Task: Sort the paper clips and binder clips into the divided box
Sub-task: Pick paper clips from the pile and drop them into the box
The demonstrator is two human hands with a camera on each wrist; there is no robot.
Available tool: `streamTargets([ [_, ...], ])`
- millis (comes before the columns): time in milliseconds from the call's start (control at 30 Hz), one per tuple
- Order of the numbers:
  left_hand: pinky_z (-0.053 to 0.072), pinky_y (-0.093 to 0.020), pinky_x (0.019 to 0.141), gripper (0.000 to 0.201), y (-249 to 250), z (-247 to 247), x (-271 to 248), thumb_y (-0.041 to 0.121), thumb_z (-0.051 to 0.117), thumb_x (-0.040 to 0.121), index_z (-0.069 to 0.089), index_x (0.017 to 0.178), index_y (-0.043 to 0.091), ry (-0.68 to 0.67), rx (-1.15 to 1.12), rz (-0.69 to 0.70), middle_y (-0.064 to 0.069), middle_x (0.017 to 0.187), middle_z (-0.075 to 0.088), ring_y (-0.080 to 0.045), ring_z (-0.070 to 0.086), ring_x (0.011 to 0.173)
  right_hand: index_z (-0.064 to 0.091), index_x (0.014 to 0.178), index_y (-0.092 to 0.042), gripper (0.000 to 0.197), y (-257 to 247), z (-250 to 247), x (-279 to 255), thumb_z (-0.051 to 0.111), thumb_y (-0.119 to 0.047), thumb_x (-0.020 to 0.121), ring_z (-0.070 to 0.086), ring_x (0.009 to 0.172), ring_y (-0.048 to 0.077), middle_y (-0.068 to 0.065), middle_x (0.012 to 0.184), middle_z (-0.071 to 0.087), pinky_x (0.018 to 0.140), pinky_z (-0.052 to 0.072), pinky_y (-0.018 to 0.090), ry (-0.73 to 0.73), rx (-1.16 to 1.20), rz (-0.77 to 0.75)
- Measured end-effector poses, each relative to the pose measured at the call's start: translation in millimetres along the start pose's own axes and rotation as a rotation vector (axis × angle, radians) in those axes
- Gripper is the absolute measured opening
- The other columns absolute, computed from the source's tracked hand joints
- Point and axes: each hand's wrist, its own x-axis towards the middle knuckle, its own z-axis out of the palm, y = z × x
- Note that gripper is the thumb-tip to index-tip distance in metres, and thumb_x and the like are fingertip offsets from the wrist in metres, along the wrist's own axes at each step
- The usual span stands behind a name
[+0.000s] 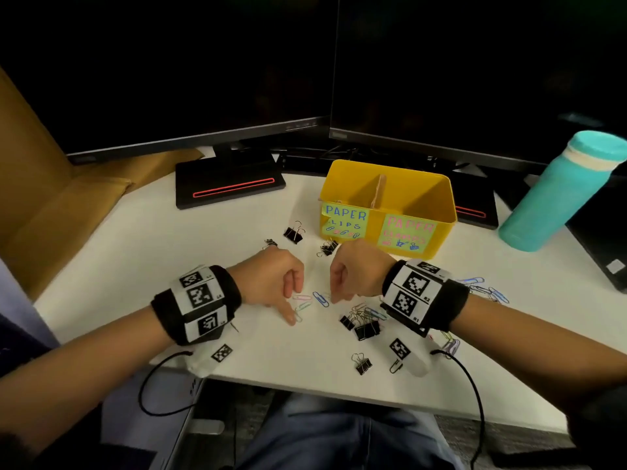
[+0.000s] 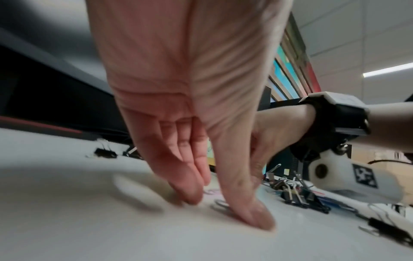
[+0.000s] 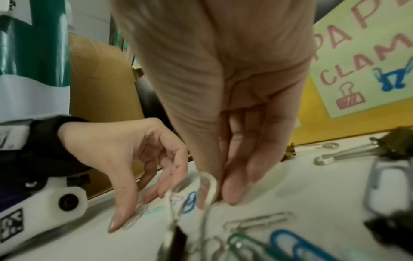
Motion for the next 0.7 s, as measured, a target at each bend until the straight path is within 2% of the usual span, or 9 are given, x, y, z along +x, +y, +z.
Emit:
streamTargets([
  [100,0.048,-0.024,0.061,0.045,5.3,5.3,3.5,0.029,0.09,0.055,0.068,0.09,0.01,0.042,0.007,0.022,-0.003,0.079,0.07,-0.008,0.057,0.058,0.078,0.081,-0.01,0.011,1.2,-4.7,3.0,0.076,-0.018,0.074,0.059,0.055,0.004,0.008,0.079,0.078,0.062,0.054,0.023,0.057,0.021,0.013],
  [200,0.044,-0.013,0.053,0.032,6.0,11.4,2.5,0.026,0.087,0.06,0.072,0.084,0.011,0.085,-0.026,-0.003,0.002,0.072,0.068,-0.006,0.058,0.057,0.078,0.081,-0.009,0.029,-0.1,-3.8,1.1,0.081,-0.034,0.068,0.058,0.053,0.008,0.003,0.072,0.074,0.056,0.051,0.022,0.057,0.058,0.06],
  [267,0.044,-0.016,0.057,0.021,7.8,15.5,-0.1,0.026,0.084,0.065,0.073,0.079,0.014,0.112,-0.015,-0.015,0.006,0.067,0.066,-0.006,0.059,0.058,0.077,0.081,-0.009,0.032,-3.5,2.7,0.7,0.083,-0.036,0.064,0.054,0.048,0.005,0.004,0.075,0.075,0.055,0.049,0.022,0.088,0.057,0.042],
  [367,0.049,-0.024,0.064,0.011,13.4,18.7,-8.7,0.027,0.076,0.075,0.072,0.077,0.018,0.13,0.094,-0.011,0.008,0.068,0.065,-0.011,0.064,0.068,0.078,0.079,-0.011,0.025,-8.9,10.4,1.7,0.084,-0.03,0.065,0.057,0.053,0.011,0.007,0.081,0.077,0.063,0.056,0.032,0.106,0.047,0.024],
  [467,0.053,-0.033,0.072,0.015,17.4,21.5,-17.1,0.029,0.063,0.086,0.067,0.082,0.015,0.113,0.254,0.023,0.0,0.086,0.068,-0.02,0.065,0.08,0.078,0.081,-0.011,0.017,-12.1,10.5,2.3,0.08,-0.024,0.07,0.063,0.062,0.017,0.009,0.083,0.077,0.065,0.058,0.033,0.063,0.054,0.045],
  [567,0.051,-0.038,0.072,0.023,21.1,27.0,-22.3,0.027,0.051,0.093,0.063,0.087,0.008,0.088,0.397,0.041,-0.007,0.095,0.064,-0.029,0.062,0.082,0.077,0.082,-0.013,0.013,-16.9,13.4,0.8,0.074,-0.022,0.073,0.068,0.075,0.02,0.004,0.087,0.077,0.065,0.055,0.03,0.048,-0.023,0.045],
  [633,0.051,-0.04,0.072,0.022,22.2,27.7,-23.0,0.023,0.05,0.093,0.063,0.089,0.006,0.078,0.396,0.036,-0.009,0.097,0.063,-0.031,0.061,0.083,0.077,0.084,-0.013,0.015,-19.6,15.4,-0.1,0.071,-0.022,0.072,0.069,0.083,0.022,0.003,0.089,0.076,0.066,0.053,0.028,0.045,-0.047,0.053],
  [700,0.053,-0.04,0.075,0.02,18.1,24.2,-20.7,0.021,0.054,0.091,0.066,0.087,0.006,0.064,0.288,0.033,-0.009,0.093,0.066,-0.028,0.063,0.082,0.077,0.085,-0.013,0.018,-20.5,15.4,-0.1,0.071,-0.024,0.071,0.07,0.082,0.021,0.004,0.089,0.077,0.068,0.055,0.029,0.038,-0.052,0.066],
])
